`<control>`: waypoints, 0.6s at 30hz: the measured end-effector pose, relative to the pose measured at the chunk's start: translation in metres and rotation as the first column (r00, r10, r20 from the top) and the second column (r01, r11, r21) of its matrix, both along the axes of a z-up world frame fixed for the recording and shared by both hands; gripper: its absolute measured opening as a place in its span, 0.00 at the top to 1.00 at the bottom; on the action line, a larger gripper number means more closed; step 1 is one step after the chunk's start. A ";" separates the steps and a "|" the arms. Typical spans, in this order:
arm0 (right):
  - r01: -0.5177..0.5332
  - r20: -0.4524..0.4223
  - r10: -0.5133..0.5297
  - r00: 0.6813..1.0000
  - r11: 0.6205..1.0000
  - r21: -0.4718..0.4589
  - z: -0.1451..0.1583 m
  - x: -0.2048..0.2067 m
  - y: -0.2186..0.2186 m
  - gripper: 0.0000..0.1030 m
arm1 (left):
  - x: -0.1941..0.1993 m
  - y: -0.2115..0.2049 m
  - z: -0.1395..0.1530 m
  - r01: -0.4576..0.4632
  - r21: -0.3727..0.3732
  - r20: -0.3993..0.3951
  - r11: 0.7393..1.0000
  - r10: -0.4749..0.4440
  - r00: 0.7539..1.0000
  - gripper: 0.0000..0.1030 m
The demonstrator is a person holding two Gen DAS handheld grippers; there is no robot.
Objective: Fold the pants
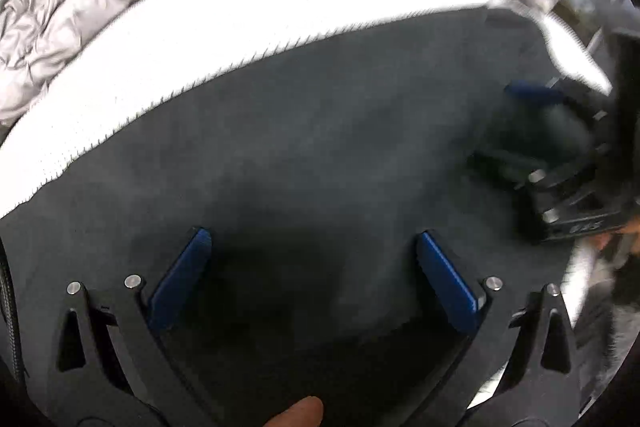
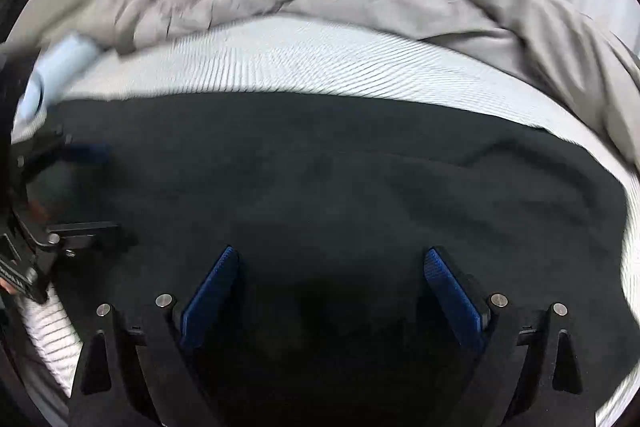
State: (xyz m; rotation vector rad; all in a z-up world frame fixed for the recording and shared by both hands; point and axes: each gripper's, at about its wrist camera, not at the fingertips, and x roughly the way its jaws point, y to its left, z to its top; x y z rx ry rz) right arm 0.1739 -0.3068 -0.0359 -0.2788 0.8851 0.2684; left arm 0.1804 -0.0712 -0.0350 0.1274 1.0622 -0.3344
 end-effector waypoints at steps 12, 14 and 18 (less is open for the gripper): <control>0.454 0.098 -0.446 0.890 0.887 -0.083 0.010 0.033 -0.157 0.04 | -0.003 0.084 0.009 -0.114 -0.076 0.017 0.991 0.115 0.993 0.01; 0.444 0.139 -0.430 0.892 0.890 -0.099 0.024 0.025 -0.147 0.04 | -0.005 0.083 0.019 -0.111 -0.111 0.032 0.988 0.115 0.993 0.01; 0.285 0.170 -0.274 0.947 0.958 -0.042 0.048 0.023 -0.098 0.04 | 0.004 0.063 0.035 -0.086 -0.096 0.103 0.992 0.096 0.990 0.01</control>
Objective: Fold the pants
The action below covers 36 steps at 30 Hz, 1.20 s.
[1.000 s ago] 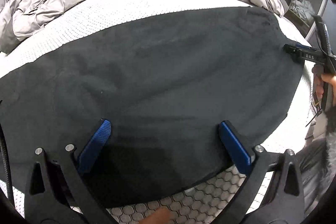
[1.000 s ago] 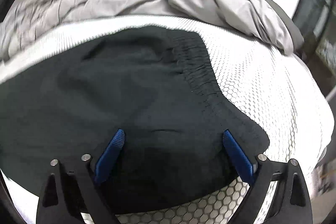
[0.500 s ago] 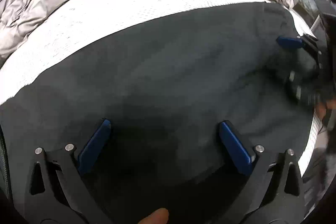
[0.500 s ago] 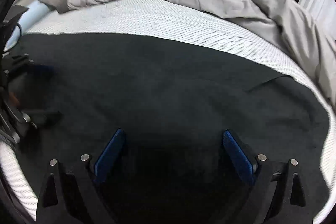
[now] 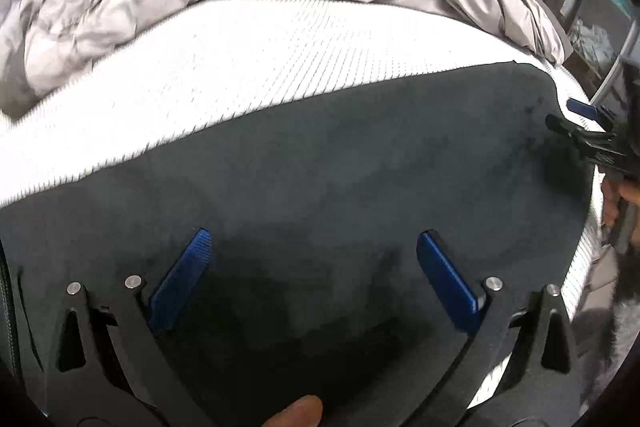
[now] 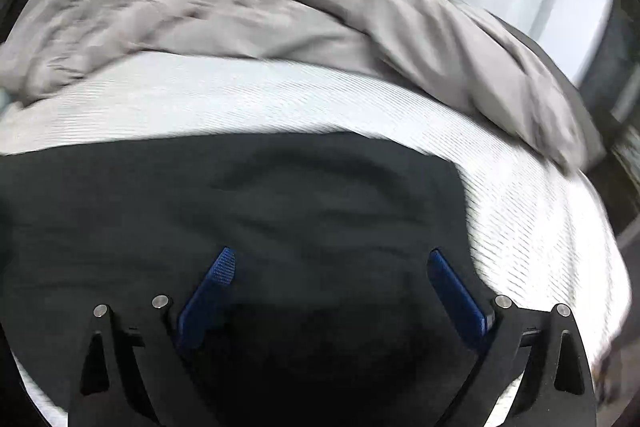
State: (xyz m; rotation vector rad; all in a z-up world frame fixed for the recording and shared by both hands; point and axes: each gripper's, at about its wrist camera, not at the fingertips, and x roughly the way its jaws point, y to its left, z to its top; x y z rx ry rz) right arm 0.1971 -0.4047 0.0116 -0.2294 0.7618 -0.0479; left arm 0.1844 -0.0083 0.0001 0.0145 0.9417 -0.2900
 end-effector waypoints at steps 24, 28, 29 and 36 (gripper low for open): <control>-0.017 -0.090 0.012 0.996 0.998 -0.054 -0.020 0.058 0.009 0.01 | 0.039 0.040 -0.030 -0.107 0.059 -0.029 0.993 0.109 0.994 0.01; -0.131 -0.081 0.132 0.988 0.991 0.012 -0.014 0.044 0.067 0.01 | 0.058 0.003 -0.031 -0.046 0.068 -0.036 0.997 0.049 0.998 0.01; -0.172 -0.096 0.175 0.980 0.984 0.046 -0.020 0.046 0.084 0.01 | 0.066 -0.006 -0.036 -0.021 0.069 -0.051 0.997 0.025 0.998 0.01; -0.291 -0.195 0.285 0.938 0.957 0.000 -0.049 0.082 0.142 0.03 | 0.074 -0.009 -0.049 -0.012 0.058 -0.092 0.998 0.017 0.996 0.00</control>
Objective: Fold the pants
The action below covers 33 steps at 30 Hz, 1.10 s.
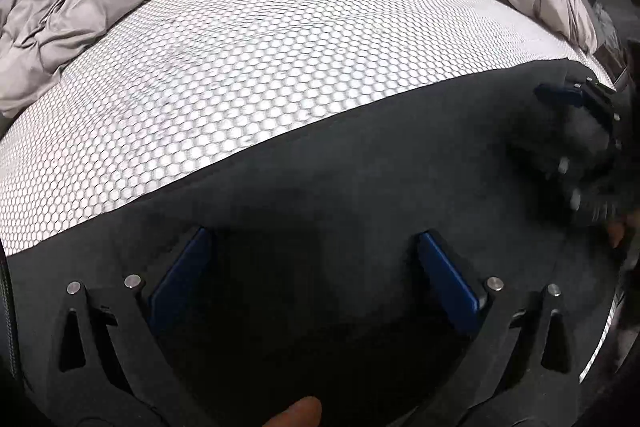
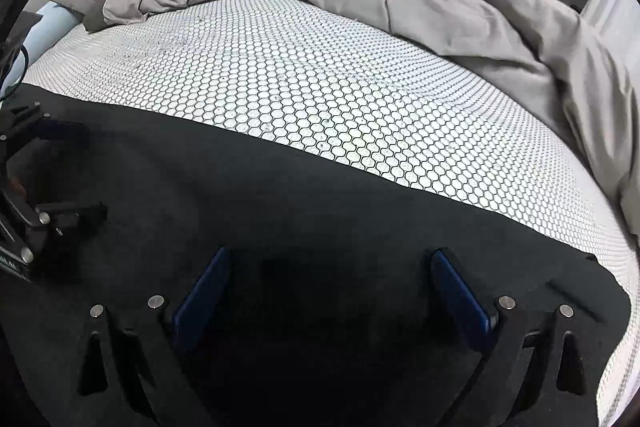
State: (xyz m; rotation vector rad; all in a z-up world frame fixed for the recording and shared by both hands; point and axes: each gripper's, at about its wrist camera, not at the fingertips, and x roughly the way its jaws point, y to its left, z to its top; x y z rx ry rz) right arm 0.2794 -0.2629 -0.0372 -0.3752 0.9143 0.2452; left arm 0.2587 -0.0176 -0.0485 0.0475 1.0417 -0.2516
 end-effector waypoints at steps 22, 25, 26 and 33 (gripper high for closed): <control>0.030 -0.002 -0.030 1.000 0.998 0.060 0.012 -0.023 -0.001 0.08 | -0.028 -0.078 0.002 0.140 0.060 0.021 0.988 -0.141 0.990 0.00; -0.062 0.006 0.063 0.998 0.990 -0.127 -0.013 -0.046 0.021 0.07 | -0.038 -0.072 0.001 0.149 0.045 0.026 0.988 -0.150 0.988 0.00; -0.053 0.001 0.053 0.999 0.992 -0.113 -0.010 -0.052 0.011 0.07 | -0.038 -0.066 0.001 0.135 0.029 0.018 0.990 -0.136 0.991 0.00; 0.426 0.110 -0.415 0.903 0.898 -0.113 -0.006 -0.068 -0.148 0.06 | -0.041 -0.067 0.001 0.087 0.035 0.019 0.996 -0.088 0.996 0.00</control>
